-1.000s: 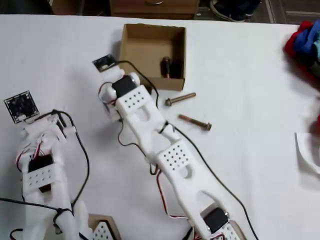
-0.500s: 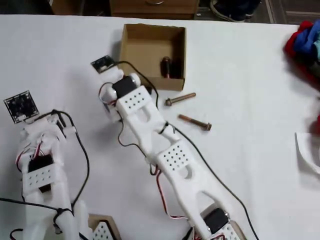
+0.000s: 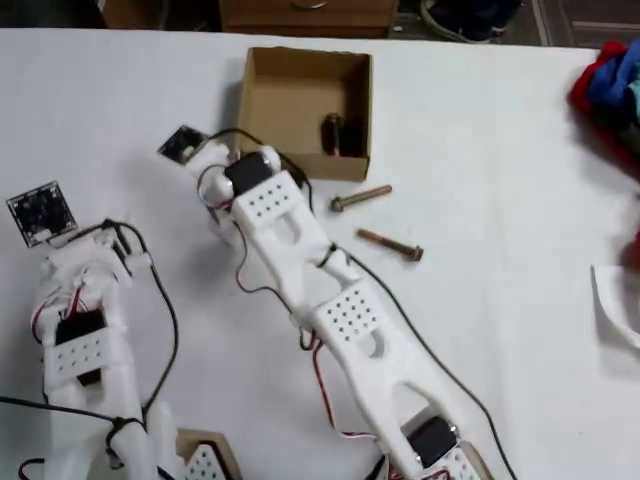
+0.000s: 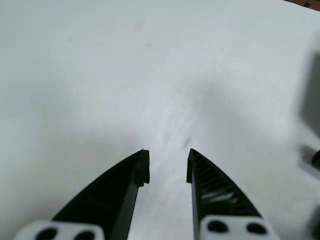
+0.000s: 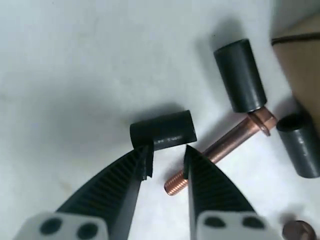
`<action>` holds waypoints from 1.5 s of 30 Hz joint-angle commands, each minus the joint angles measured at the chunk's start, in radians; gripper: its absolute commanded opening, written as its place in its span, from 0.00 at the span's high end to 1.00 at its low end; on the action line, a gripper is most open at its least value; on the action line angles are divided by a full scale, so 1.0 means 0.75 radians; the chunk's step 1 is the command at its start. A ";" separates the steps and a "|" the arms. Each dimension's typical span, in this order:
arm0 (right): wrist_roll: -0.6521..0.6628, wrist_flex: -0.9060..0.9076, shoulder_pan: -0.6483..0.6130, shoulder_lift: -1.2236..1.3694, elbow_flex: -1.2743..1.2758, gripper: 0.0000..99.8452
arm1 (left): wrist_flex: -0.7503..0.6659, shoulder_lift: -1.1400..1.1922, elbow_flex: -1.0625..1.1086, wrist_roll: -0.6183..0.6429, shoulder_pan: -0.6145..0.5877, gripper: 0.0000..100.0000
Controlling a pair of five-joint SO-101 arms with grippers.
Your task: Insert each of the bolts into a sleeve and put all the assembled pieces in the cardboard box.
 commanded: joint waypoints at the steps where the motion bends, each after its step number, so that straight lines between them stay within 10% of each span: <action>1: 0.010 0.030 -0.046 -0.077 0.002 0.85 | -0.027 -0.023 -0.058 0.006 0.014 0.85; 12: -0.710 0.026 -0.081 -0.093 0.004 0.77 | -0.027 -0.023 -0.058 0.006 0.014 0.85; 45: -0.736 -0.240 0.001 0.042 -0.008 0.83 | -0.025 -0.023 -0.056 0.006 0.014 0.85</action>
